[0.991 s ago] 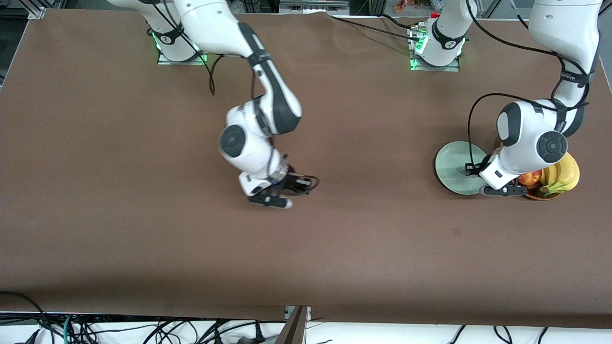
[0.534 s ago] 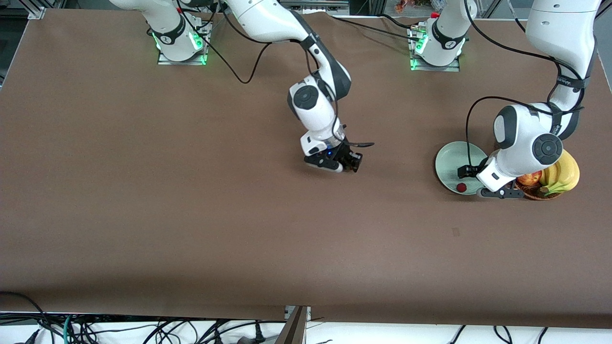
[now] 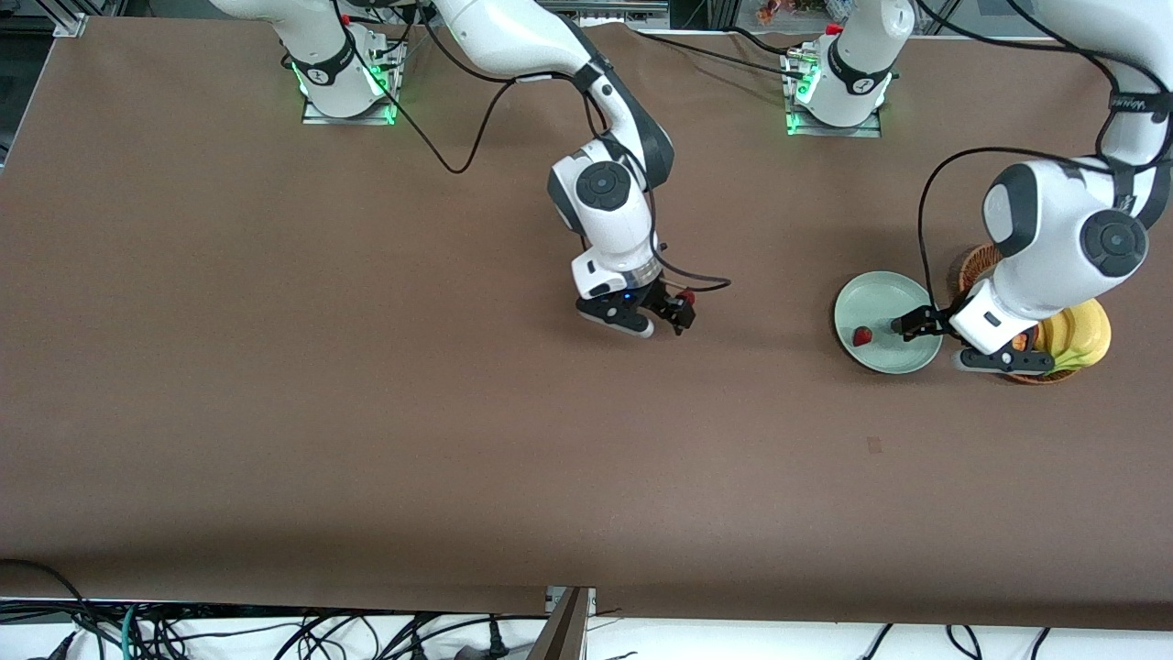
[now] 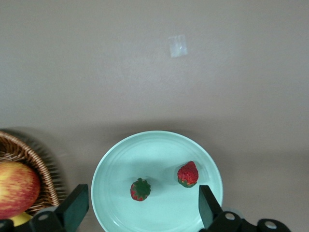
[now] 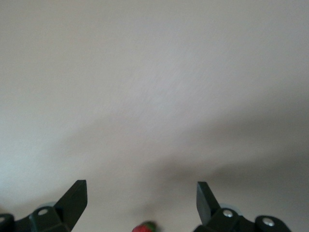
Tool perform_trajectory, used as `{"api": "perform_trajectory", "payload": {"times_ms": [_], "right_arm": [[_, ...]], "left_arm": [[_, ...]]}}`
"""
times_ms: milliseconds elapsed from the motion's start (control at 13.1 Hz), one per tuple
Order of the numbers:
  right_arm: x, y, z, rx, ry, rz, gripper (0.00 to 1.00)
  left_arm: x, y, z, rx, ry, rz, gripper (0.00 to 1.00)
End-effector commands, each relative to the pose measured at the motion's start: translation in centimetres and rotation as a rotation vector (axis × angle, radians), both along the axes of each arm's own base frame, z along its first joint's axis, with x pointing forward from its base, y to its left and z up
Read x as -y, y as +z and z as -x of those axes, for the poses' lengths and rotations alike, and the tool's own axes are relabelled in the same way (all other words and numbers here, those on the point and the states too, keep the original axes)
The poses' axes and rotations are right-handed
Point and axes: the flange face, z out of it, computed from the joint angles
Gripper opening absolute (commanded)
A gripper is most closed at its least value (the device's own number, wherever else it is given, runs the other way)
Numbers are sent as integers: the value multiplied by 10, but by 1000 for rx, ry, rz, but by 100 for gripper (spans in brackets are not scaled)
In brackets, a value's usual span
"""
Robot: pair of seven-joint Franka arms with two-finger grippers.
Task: Collect all strawberries into plate
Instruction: 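Release the third strawberry on the table with the right gripper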
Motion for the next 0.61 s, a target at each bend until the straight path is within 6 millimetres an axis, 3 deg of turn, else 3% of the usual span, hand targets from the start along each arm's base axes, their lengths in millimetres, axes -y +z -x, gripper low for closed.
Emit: {"api": "perform_trajectory", "payload": {"times_ms": [0,76,305,457,534], "right_arm": [[49,57,-33,-63,92,58,100],[82,80,-52,-98,137,74,100],[172,134,-87,-164,121,147,100],[193,155,-87,-198,179,167,100],[205,167,-86,-214,200,175,100]], "left_arm": [[28,11,8,5,-20,41,100],[46,11,11,1,11,47,100],[143,8,24,-22,116,66,100],[216,7,41,-30,202,68,100],[244,4,49,-33,231,63,100]]}}
